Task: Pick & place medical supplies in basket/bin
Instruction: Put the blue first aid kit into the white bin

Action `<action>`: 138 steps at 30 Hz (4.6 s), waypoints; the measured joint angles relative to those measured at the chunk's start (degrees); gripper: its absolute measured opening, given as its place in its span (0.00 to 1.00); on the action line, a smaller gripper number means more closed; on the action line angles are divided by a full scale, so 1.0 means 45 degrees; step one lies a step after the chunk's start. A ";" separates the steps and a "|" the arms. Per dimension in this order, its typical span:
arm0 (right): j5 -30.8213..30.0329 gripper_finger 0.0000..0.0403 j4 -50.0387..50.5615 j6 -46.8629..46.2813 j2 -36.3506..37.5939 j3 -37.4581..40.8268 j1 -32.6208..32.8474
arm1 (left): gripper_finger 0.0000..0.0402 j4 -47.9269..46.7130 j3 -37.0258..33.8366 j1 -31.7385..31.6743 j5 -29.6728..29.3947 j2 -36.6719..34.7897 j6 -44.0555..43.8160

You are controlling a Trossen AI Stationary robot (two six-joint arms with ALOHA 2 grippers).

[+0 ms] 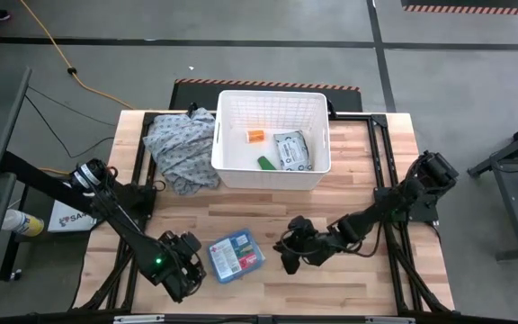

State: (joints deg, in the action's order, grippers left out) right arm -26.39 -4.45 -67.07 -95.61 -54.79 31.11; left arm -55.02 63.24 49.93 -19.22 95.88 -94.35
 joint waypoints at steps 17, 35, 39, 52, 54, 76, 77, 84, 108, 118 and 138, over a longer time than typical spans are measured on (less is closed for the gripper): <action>0.0651 0.18 -0.0067 -0.0340 -0.0664 0.0041 0.0000 | 0.95 -0.0029 0.0000 -0.0010 -0.0170 0.0000 -0.0933; 0.0179 0.18 -0.0133 0.0000 -0.0690 0.0041 -0.0427 | 0.95 0.0013 0.0000 -0.0010 0.0042 0.0000 -0.1462; 0.0175 0.18 -0.0193 -0.0136 -0.0722 0.0041 -0.0423 | 0.95 0.0019 0.0000 -0.0010 -0.0004 0.0000 -0.1452; 0.0721 0.18 -0.1429 -0.0471 -0.1851 0.0036 -0.0790 | 0.95 0.0403 0.0000 -0.0015 -0.0508 0.0000 -0.1438; 0.0874 0.18 -0.1637 -0.0458 -0.1851 0.0036 -0.0918 | 0.95 0.0485 -0.0002 -0.0015 -0.0534 0.0000 -0.1438; 0.2191 0.18 -0.3833 -0.0458 -0.3170 0.0012 -0.1454 | 0.95 0.2248 -0.0913 -0.0019 -0.0763 0.0000 -0.1526; 0.2265 0.18 -0.3810 -0.0457 -0.3207 0.0012 -0.1529 | 0.95 0.2254 -0.0913 -0.0019 -0.0763 0.0000 -0.1518; 0.2641 0.18 -0.3892 -0.0432 -0.3269 0.0012 -0.1758 | 0.95 0.2259 -0.0913 -0.0019 -0.0859 0.0000 -0.1433; 0.4176 0.18 -0.4059 0.0271 -0.5039 -0.1873 -0.1928 | 0.95 0.2633 -0.0913 -0.0019 -0.1001 0.0000 -0.1435; 0.4617 0.18 -0.3432 0.0607 -0.5066 -0.2174 -0.2021 | 0.95 0.2442 -0.0907 -0.0010 -0.0389 0.0000 -0.1491; 0.4658 0.18 -0.3638 0.0675 -0.5066 -0.2169 -0.1991 | 0.95 0.3266 -0.0918 -0.0015 -0.0585 -0.0005 -0.1428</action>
State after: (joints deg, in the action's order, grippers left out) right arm -5.43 -20.82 -64.03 -118.41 -64.55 22.15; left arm -40.33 59.11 49.87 -21.85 95.85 -100.77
